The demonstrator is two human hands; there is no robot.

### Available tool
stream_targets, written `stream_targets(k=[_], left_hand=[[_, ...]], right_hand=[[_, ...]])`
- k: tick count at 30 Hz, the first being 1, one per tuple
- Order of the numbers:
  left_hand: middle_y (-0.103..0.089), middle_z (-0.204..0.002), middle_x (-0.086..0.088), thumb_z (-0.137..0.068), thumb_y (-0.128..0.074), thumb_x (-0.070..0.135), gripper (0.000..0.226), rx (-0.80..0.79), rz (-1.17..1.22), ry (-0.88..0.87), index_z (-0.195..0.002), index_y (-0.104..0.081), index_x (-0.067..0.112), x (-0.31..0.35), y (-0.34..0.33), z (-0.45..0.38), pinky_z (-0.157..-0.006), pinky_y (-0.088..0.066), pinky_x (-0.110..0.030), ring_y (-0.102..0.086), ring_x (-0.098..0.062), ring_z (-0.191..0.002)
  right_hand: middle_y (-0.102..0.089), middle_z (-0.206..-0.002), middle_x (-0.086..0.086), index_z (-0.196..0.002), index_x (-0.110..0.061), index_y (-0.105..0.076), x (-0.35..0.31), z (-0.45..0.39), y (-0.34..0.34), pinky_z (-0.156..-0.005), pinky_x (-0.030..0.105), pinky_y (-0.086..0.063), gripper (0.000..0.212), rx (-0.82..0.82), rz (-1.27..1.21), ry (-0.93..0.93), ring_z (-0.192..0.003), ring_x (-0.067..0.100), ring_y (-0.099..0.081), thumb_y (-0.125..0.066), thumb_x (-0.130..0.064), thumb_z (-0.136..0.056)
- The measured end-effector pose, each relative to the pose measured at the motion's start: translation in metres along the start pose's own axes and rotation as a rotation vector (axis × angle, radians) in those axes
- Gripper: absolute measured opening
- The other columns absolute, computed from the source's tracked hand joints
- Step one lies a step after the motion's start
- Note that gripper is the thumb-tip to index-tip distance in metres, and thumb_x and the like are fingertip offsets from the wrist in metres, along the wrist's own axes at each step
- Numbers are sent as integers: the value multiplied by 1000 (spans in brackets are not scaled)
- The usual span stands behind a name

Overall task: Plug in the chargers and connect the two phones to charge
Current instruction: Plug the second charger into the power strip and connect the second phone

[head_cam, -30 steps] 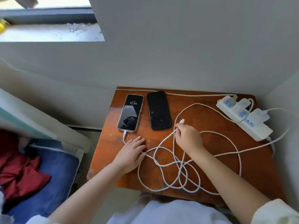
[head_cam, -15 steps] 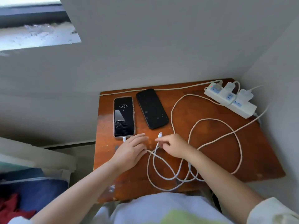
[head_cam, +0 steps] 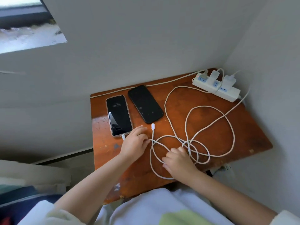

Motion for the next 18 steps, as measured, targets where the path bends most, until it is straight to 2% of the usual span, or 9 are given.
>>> stream_targets(k=[2,4,5,7,9,12,14,15,18], left_hand=[[-47,-137,-4,-89,-52,24,28,5,-13,22,-113,-59,12,-2,0,-3,-107,-28,-30,-30,-18,-134],[-42,-141,-4,-90,-50,27,38,12,-22,56,-126,-49,14,-5,-1,-5,-110,-23,-32,-26,-19,-136],[-40,-143,-4,-90,-48,28,41,10,-34,61,-129,-45,14,-6,-2,-6,-111,-18,-32,-24,-19,-137],[-34,-146,-4,-93,-42,31,43,-29,-86,54,-133,-39,16,-7,-3,-7,-113,-7,-31,-19,-19,-139],[-29,-148,-2,-95,-36,33,44,-73,-143,38,-135,-34,18,-9,-6,-9,-113,0,-31,-14,-17,-140],[-24,-150,-1,-94,-37,35,50,-102,-137,19,-140,-24,19,-11,-7,-9,-111,5,-30,-10,-16,-141],[-22,-151,-2,-92,-42,36,59,-116,-103,7,-141,-16,19,-13,-4,-9,-111,4,-29,-9,-16,-141],[-20,-152,-2,-90,-45,38,63,-132,-100,-1,-142,-13,18,-15,-2,-8,-111,4,-29,-8,-16,-141],[-15,-153,-2,-88,-49,42,72,-185,-117,-30,-142,-9,18,-17,3,-6,-112,3,-29,-4,-16,-141]], right_hand=[[-60,-47,-6,-46,-18,-65,1,2,6,-61,26,-50,21,16,-7,63,-52,13,-58,-83,-13,-53],[-67,-58,-1,-57,-12,-69,11,14,12,-73,39,-48,13,-15,-156,74,-65,19,-62,-76,-5,-65],[-69,-64,2,-64,-9,-71,20,21,17,-79,40,-44,9,-35,-261,40,-72,22,-63,-73,-3,-69],[-71,-71,6,-72,-5,-73,38,32,28,-85,25,-39,7,-10,-498,-89,-78,15,-62,-70,2,-73],[-69,-75,4,-78,0,-73,52,38,37,-78,5,-42,12,132,-733,-265,-77,4,-58,-68,10,-75],[-66,-80,-2,-90,-6,-71,63,31,37,-70,1,-47,18,369,-937,-608,-76,8,-62,-60,7,-83],[-67,-85,2,-96,-3,-70,64,19,34,-65,3,-49,15,497,-916,-759,-83,14,-62,-60,1,-85],[-69,-87,6,-97,0,-69,62,12,33,-62,4,-48,15,548,-811,-764,-83,16,-61,-61,0,-84],[-74,-82,19,-88,6,-71,54,-8,30,-67,22,-49,11,564,-469,-553,-76,26,-66,-68,6,-77]])
Point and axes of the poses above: each hand's wrist, its own z-axis away from the middle knuckle, its own y-axis out of the back of the hand, x = y × z, the point moved 1 cm from there along -z, towards the middle knuckle
